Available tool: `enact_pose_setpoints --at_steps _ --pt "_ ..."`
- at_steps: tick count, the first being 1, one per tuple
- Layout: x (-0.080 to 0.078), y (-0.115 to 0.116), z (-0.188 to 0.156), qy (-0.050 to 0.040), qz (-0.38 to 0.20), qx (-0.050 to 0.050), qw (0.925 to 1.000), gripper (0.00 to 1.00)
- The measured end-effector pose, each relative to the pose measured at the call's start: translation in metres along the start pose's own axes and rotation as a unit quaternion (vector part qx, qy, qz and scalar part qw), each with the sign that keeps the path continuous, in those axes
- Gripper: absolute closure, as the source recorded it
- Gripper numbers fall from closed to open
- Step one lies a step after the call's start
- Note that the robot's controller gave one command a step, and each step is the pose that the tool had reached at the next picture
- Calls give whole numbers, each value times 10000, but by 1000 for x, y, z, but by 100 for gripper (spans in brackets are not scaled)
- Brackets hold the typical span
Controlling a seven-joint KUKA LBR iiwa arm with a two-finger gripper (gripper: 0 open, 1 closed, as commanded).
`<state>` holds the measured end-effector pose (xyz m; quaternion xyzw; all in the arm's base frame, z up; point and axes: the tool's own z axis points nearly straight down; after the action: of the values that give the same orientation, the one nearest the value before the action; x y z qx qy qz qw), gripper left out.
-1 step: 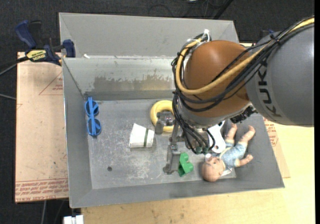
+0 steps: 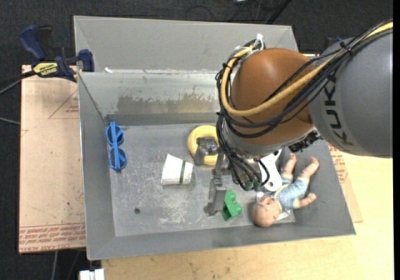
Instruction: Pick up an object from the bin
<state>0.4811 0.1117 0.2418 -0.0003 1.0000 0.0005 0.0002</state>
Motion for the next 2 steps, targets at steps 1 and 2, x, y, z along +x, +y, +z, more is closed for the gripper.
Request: enact_pose_setpoints --at_steps 1,2 --pt "-27 -19 43 -14 -373 -5 9993 0" --pt "-35 -29 95 -22 -451 -1 9990 0"
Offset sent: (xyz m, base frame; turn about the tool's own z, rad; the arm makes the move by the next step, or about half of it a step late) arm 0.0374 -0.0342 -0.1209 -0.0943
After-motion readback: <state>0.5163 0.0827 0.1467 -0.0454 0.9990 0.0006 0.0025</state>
